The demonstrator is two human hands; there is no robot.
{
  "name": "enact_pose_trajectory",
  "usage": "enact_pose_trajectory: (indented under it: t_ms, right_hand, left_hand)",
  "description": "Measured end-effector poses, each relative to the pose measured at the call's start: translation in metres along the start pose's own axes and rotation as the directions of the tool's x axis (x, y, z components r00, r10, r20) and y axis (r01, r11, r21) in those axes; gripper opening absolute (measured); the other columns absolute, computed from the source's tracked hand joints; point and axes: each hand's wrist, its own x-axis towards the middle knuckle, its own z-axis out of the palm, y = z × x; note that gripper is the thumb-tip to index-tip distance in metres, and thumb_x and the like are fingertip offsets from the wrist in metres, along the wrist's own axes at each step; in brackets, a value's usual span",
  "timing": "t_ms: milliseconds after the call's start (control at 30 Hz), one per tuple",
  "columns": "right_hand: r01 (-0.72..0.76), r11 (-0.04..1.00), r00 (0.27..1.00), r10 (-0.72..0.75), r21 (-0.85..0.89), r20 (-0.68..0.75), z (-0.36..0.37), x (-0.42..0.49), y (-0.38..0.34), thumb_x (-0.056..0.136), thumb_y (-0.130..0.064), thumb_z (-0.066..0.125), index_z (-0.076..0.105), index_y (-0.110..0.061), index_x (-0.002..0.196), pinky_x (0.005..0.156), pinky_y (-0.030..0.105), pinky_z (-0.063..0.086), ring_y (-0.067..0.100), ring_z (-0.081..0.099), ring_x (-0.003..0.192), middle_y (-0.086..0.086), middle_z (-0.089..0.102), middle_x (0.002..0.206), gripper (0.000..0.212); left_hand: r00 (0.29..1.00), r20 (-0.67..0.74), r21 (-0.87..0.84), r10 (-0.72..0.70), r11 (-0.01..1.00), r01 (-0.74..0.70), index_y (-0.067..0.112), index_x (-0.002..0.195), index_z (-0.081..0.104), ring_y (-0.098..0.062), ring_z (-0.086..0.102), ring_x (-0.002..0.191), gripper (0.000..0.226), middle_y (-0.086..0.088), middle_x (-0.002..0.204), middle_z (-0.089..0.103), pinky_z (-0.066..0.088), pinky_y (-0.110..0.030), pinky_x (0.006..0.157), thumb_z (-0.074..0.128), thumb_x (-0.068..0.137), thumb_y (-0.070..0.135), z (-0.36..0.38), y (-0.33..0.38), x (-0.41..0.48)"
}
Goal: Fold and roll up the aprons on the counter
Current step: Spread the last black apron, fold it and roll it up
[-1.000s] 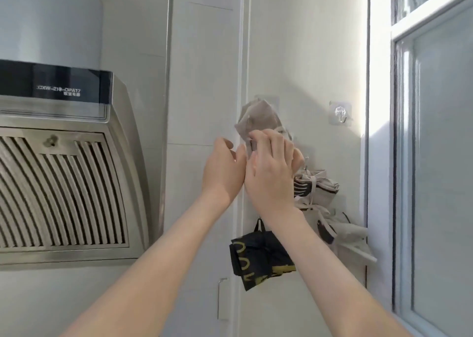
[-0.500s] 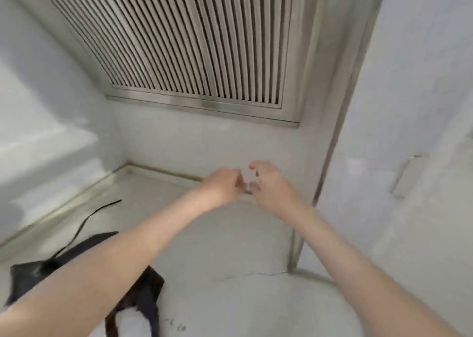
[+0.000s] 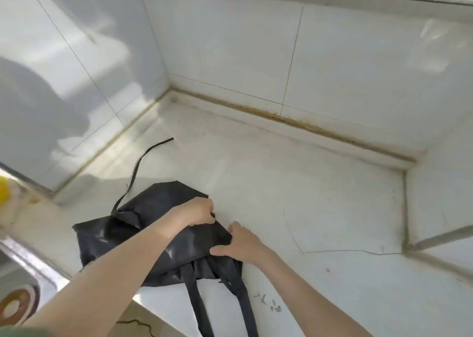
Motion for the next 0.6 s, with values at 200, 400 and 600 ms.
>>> enact_pose_trajectory:
  t_ms: [200, 400, 600]
  right_hand:
    - [0.08, 0.994, 0.994, -0.085, -0.078, -0.063, 0.026, 0.007, -0.001, 0.088, -0.014, 0.055, 0.046, -0.017, 0.078, 0.07, 0.026, 0.04, 0.021, 0.049, 0.091, 0.004, 0.049, 0.096, 0.014]
    - [0.099, 0.994, 0.956, -0.108, -0.048, -0.273, -0.005, -0.039, 0.033, 0.089, -0.003, 0.047, 0.045, -0.028, 0.07, 0.057, 0.014, 0.03, 0.016, 0.048, 0.083, -0.003, 0.052, 0.087, 0.031]
    - [0.1, 0.994, 0.864, -0.068, 0.037, -0.499, -0.023, -0.143, 0.086, 0.083, 0.01, 0.041, 0.07, -0.014, 0.104, 0.084, 0.019, 0.038, 0.015, 0.055, 0.102, 0.002, 0.064, 0.111, 0.043]
  left_hand:
    - [0.998, 0.016, -0.079, 0.068, 0.995, -0.067, 0.018, 0.138, 0.043, -0.022, 0.051, 0.115, 0.042, -0.003, 0.135, 0.044, 0.051, -0.031, 0.09, 0.048, 0.096, 0.019, 0.001, -0.015, 0.003]
    - [0.999, 0.013, 0.394, 0.052, 0.917, -0.053, 0.021, 0.128, 0.05, -0.032, 0.024, 0.132, 0.045, -0.012, 0.143, 0.024, 0.021, -0.047, 0.112, 0.059, 0.088, 0.037, 0.018, 0.006, -0.023]
    - [0.982, -0.055, 0.315, 0.183, 0.936, -0.156, 0.016, 0.144, 0.023, -0.031, 0.046, 0.12, 0.068, -0.012, 0.132, 0.044, 0.036, -0.041, 0.1, 0.059, 0.086, 0.018, 0.064, 0.056, -0.087]
